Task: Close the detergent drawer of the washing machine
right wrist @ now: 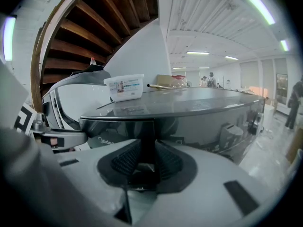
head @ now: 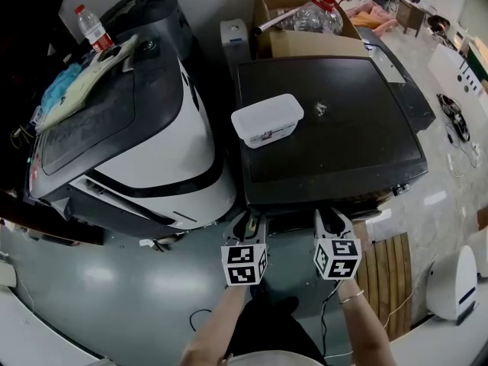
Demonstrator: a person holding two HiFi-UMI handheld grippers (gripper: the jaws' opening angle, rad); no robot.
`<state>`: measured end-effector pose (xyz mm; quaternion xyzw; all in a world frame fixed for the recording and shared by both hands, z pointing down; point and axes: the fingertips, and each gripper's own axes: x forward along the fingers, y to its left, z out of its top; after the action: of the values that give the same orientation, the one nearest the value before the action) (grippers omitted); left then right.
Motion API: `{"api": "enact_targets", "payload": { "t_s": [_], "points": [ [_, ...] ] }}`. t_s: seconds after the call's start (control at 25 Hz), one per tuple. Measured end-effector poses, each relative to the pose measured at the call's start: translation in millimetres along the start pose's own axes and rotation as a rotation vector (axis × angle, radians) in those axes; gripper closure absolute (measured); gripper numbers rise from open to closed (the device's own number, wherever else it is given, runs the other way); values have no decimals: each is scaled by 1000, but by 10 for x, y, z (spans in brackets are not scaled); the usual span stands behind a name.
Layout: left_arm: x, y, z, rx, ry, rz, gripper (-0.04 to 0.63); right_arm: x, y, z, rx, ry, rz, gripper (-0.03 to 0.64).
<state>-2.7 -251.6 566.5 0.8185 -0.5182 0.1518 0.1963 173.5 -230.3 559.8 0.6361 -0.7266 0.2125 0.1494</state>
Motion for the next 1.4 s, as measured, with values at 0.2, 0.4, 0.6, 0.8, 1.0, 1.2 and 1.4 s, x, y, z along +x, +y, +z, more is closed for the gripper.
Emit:
{"api": "enact_targets", "payload": {
  "t_s": [0.2,0.4,0.6,0.8,1.0,1.2,1.4],
  "points": [
    [-11,4,-6,-9,2,-8,483,-15,-8,-11,-4,10,4,537],
    [-53,-8,19,-4,-1,-9,483,-62,16,0,12,11,12,537],
    [-168,-25,65,7,-10,-3,483,-200,89,78,-15,-18,15,537],
    [-350,-87,153,32,-33,-11,485,-392,156,176,-13,-56,29,537],
    [-532,-173,246,65,-59,-29,486,-632,178,313,11,-111,42,537],
    [-756,-241,381,71,-103,-45,511,-927,216,405,25,-158,56,537],
    [-948,-310,493,112,-138,-55,540,-1207,213,514,42,-208,52,537]
  ]
}}
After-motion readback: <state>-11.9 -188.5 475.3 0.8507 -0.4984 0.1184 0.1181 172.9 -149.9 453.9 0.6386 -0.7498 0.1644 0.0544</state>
